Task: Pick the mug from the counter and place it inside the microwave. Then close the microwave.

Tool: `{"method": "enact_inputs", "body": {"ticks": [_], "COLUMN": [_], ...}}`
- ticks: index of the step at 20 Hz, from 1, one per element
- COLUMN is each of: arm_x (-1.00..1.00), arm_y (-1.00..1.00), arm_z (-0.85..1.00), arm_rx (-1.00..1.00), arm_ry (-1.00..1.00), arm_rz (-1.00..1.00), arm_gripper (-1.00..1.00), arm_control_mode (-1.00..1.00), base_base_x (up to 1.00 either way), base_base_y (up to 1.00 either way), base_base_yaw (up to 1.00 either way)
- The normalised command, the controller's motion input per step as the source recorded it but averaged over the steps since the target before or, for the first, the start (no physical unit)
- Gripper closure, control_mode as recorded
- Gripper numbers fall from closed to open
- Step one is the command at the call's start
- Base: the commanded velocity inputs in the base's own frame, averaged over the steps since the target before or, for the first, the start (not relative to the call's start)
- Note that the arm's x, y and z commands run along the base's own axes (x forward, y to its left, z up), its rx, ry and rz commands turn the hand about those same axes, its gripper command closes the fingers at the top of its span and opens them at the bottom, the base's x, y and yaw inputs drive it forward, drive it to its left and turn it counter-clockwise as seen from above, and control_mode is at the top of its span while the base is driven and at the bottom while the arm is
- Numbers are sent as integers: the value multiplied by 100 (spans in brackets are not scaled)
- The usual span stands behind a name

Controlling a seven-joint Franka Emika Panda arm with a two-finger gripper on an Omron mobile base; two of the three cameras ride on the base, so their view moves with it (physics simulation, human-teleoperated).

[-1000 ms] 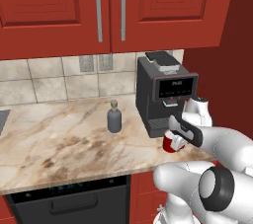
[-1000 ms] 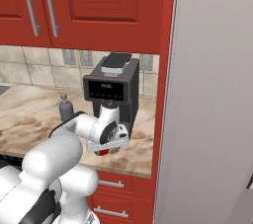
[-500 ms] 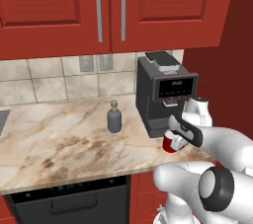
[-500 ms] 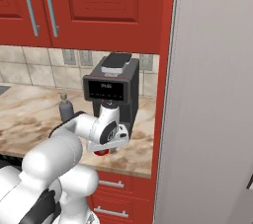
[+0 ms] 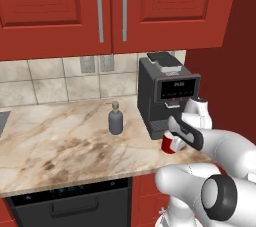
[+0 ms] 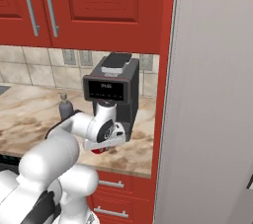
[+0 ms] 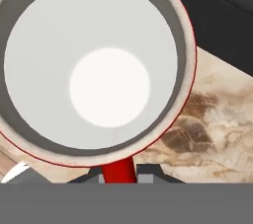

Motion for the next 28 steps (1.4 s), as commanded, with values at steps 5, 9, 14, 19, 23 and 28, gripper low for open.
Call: {"method": "enact_inputs", "body": {"ticks": [5, 9, 14, 19, 23, 28], "arm_x": [-35, -47, -35, -5, -3, -4], "arm_y": [2, 0, -2, -1, 0, 0], "arm_z": [16, 34, 30, 11, 33, 55], "arm_rx": [0, 0, 0, -5, -4, 0], "arm_ry": [0, -6, -17, -12, -1, 0], "arm_rz": [0, 0, 0, 0, -12, -24], "arm_gripper": [100, 100, 100, 100, 100, 100], "arm_control_mode": [-100, -100, -100, -100, -100, -100], "base_base_x": [0, 0, 0, 0, 0, 0], "base_base_y": [0, 0, 0, 0, 0, 0], "base_base_yaw": [0, 0, 0, 0, 0, 0]}}
